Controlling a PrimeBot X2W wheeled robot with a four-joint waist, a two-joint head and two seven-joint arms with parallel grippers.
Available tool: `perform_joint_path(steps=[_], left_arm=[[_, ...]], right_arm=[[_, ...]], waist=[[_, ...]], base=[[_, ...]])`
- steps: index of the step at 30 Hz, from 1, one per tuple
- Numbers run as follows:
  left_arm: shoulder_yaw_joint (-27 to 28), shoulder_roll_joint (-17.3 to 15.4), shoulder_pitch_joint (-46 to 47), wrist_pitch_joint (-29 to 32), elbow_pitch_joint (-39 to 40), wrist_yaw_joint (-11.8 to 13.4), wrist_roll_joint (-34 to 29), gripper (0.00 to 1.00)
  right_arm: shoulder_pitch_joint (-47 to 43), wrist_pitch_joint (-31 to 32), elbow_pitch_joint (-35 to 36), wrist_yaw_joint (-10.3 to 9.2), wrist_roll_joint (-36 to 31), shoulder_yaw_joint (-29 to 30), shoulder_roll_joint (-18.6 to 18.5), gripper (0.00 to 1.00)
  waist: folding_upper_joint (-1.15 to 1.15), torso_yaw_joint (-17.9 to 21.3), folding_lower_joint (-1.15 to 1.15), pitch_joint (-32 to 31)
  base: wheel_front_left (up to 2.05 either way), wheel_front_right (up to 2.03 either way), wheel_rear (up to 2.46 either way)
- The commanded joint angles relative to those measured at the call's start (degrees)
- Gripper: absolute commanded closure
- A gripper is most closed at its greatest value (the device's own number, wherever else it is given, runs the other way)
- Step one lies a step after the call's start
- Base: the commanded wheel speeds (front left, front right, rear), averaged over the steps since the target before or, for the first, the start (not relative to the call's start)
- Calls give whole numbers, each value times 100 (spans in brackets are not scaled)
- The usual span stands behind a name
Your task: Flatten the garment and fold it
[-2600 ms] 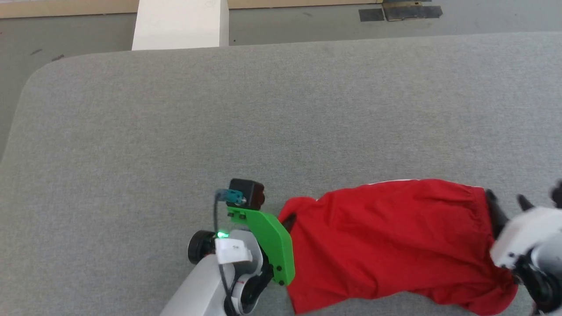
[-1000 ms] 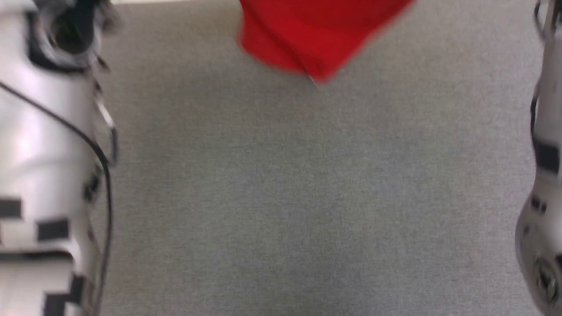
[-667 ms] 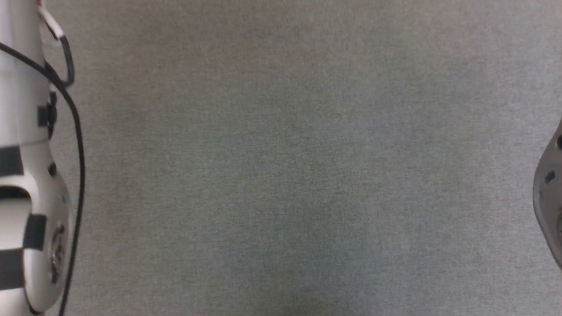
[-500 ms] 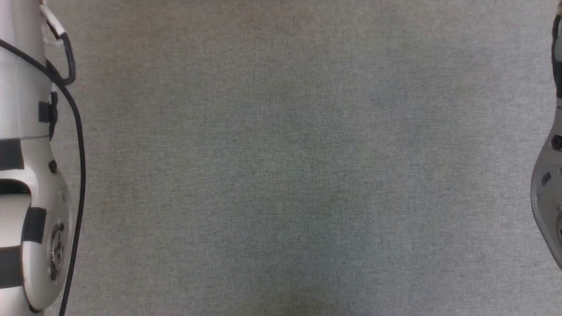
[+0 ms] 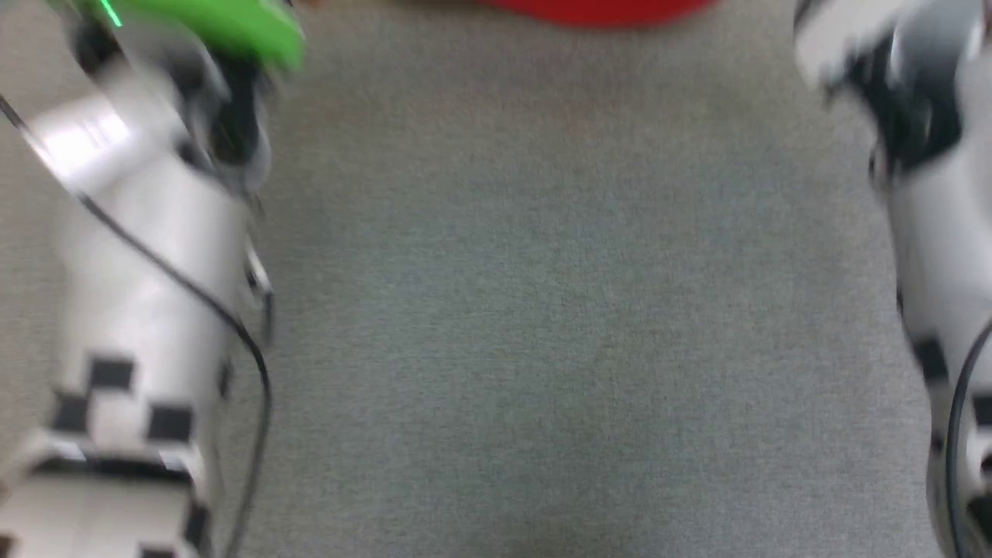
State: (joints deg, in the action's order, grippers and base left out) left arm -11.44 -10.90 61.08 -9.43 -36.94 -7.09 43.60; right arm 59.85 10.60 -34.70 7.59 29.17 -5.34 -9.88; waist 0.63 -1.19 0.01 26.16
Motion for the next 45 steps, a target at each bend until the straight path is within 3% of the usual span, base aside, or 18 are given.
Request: perform_joint_path(steps=[1, 4, 10, 16, 24, 29, 33, 39, 45], left_arm=[[-57, 13, -440, -96, 124, -35, 66, 100], [-341, 37, -1340, -170, 397, -32, -61, 100], [-706, 284, -3020, -134, 890, 285, -121, 100], [-950, 305, -4503, 241, 1295, 628, -3, 100], [-1097, 1, -5993, 1232, 2035, 1274, 245, 100], [-1065, -283, -6884, 2030, 2904, 1848, 522, 100], [-895, -391, -7165, 2097, 3602, 2069, 622, 100], [-776, -485, -6580, 1897, 4146, 1965, 430, 100], [-880, -414, -5186, 1854, 3480, 1526, 243, 100]], right_arm=[[-423, -64, 136, -10, 213, 3, -119, 100], [-1269, -45, 367, -10, 507, 40, -271, 100], [-2851, -47, 881, -10, 685, 187, -385, 100], [-4445, 339, 1444, -10, 580, 223, -404, 100], [-6021, 1437, 2239, -10, 359, 339, -297, 100], [-6918, 2735, 2935, -10, 424, 559, -129, 100], [-7209, 3213, 3526, -10, 422, 870, 6, 100], [-6871, 3148, 4111, -10, 242, 1192, 310, 100], [-6285, 3070, 4119, -10, 96, 1291, 428, 100]], waist=[[-63, -256, -1, -743], [-63, -336, -1, -1155], [-63, -460, -1, -1825], [-63, -506, -1, -2297], [-63, -510, -1, -2516], [-63, -525, -1, -2504], [-63, -531, -1, -2433], [-63, -527, -1, -2202], [-63, -487, -1, -1823]], base=[[0, 0, 0], [0, 0, 0], [0, 0, 0], [0, 0, 0], [0, 0, 0], [0, 0, 0], [0, 0, 0], [0, 0, 0], [0, 0, 0]])
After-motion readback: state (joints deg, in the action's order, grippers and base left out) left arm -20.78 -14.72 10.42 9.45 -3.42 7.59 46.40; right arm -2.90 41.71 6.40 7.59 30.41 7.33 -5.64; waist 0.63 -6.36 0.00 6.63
